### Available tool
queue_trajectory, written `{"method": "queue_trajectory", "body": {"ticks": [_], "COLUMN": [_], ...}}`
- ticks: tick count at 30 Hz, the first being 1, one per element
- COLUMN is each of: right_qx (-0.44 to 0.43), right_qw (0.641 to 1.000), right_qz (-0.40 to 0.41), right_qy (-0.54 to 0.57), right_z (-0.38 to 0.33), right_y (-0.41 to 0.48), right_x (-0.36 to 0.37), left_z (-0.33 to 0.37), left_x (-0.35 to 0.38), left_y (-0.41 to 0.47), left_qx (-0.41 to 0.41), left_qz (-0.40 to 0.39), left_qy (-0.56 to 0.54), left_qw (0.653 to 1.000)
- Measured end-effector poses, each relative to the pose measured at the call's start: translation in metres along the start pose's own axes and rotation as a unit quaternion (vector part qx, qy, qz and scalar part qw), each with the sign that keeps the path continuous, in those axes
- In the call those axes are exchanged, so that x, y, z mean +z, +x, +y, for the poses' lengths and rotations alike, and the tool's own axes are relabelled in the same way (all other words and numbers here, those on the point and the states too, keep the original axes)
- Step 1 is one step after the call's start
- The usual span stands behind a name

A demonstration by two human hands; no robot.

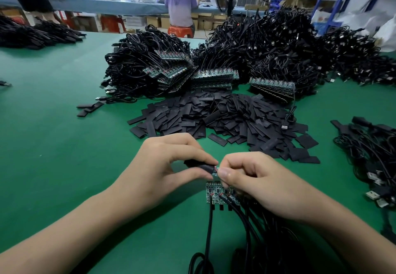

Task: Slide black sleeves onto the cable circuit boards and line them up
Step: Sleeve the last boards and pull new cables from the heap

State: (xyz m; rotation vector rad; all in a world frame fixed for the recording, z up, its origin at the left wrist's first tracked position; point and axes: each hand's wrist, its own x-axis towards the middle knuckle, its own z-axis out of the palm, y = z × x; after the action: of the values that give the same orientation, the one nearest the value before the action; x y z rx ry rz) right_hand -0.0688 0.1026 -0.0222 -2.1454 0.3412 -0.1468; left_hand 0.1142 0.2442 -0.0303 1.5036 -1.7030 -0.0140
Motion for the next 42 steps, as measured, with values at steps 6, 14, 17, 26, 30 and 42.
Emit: {"method": "queue_trajectory", "body": {"ticks": [6, 14, 17, 26, 30, 42], "right_qx": [0.008, 0.007, 0.000, 0.017, 0.002, -0.010], "right_qw": [1.000, 0.995, 0.996, 0.993, 0.996, 0.995], "right_qz": [-0.014, 0.016, 0.023, 0.023, 0.054, 0.090], "right_qy": [0.007, 0.095, 0.089, 0.116, 0.074, 0.051], "right_z": [0.000, -0.003, -0.002, -0.008, -0.009, -0.003], "right_y": [-0.001, 0.001, 0.000, 0.001, 0.000, 0.002], "right_x": [-0.003, -0.002, -0.004, 0.000, -0.001, 0.005], "left_z": [0.003, 0.004, 0.004, 0.004, 0.004, 0.003], "left_x": [0.003, 0.000, 0.001, 0.005, 0.003, 0.004], "left_y": [-0.001, 0.001, 0.000, 0.001, 0.001, 0.001], "left_qx": [-0.001, -0.012, -0.013, 0.002, -0.006, -0.032], "left_qz": [-0.007, 0.041, 0.044, 0.032, 0.049, 0.054], "left_qy": [-0.017, -0.007, -0.013, -0.002, -0.003, 0.018], "left_qw": [1.000, 0.999, 0.999, 0.999, 0.999, 0.998]}}
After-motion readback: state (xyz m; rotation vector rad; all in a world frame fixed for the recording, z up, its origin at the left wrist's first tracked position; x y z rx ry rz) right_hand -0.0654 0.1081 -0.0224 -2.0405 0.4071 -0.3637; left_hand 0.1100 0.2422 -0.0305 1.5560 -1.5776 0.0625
